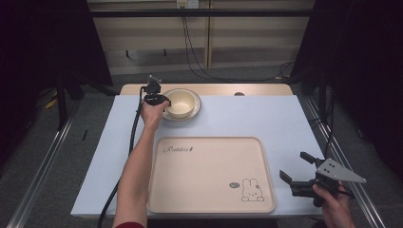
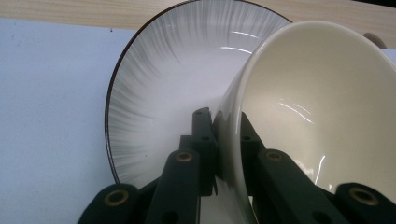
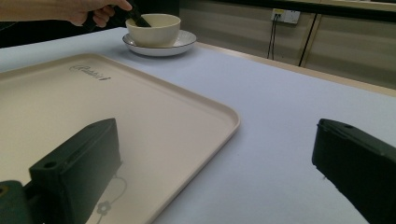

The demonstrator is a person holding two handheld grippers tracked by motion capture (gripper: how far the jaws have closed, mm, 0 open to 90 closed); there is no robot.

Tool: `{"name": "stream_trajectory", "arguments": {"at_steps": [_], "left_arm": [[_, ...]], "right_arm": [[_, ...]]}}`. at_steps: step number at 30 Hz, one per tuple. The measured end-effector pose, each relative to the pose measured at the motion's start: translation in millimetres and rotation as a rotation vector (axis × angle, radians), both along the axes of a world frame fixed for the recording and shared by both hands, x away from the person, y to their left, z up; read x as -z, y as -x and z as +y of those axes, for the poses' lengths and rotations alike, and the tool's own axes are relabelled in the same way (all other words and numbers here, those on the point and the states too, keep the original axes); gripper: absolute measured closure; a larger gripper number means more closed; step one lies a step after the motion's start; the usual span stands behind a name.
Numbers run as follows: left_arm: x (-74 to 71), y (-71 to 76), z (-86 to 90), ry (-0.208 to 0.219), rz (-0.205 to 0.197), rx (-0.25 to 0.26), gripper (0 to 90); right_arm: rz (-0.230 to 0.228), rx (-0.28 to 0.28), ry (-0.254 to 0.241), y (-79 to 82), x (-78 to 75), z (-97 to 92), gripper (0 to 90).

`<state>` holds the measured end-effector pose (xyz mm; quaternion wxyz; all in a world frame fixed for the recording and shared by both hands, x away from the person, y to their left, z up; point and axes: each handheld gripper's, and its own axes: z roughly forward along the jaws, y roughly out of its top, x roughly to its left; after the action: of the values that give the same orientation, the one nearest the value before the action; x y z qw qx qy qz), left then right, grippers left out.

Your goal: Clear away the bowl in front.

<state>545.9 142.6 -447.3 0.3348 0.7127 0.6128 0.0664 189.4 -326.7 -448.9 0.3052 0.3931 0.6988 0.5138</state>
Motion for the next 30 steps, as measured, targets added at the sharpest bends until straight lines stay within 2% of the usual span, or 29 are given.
{"name": "stream_trajectory", "arguments": {"at_steps": [4, 5, 6, 9, 17, 24, 25, 27, 30], "left_arm": [[-0.2, 0.0, 1.2, 0.011, -0.002, -0.019, 83.4], [-0.1, 0.0, 0.9, 0.025, -0.003, -0.025, 83.4], [-1.0, -0.1, 2.4, 0.017, 0.008, -0.013, 83.3], [-2.8, 0.3, 3.0, 0.024, 0.001, -0.025, 83.4], [-15.8, 3.6, 9.9, 0.036, -0.02, -0.023, 83.3], [-28.1, 6.4, 16.5, 0.062, -0.041, -0.043, 83.3], [-29.2, 6.7, 18.1, 0.05, -0.042, -0.033, 83.4], [-31.2, 7.6, 19.7, 0.047, -0.054, -0.045, 83.3], [-33.0, 8.4, 20.9, 0.066, -0.05, -0.038, 83.3]], "right_arm": [[0.0, 0.0, -0.002, 0.1, -0.3, -0.4, 0.8], [-0.001, 0.0, -0.002, 0.2, -0.3, -0.5, 0.8], [0.0, -0.001, -0.002, 0.2, -0.2, -0.4, 0.8], [-0.005, -0.002, -0.002, -0.5, 0.1, -0.4, 0.8], [-0.002, 0.003, -0.012, 0.4, -0.3, 0.0, 0.8], [-0.011, 0.007, -0.02, 0.6, -0.3, 0.6, 0.8], [-0.013, 0.007, -0.02, 0.5, -0.3, 0.5, 0.8], [-0.015, 0.012, -0.017, 0.2, -0.1, 0.2, 0.8], [-0.017, 0.007, -0.018, 0.3, -0.2, 0.4, 0.8]]}}
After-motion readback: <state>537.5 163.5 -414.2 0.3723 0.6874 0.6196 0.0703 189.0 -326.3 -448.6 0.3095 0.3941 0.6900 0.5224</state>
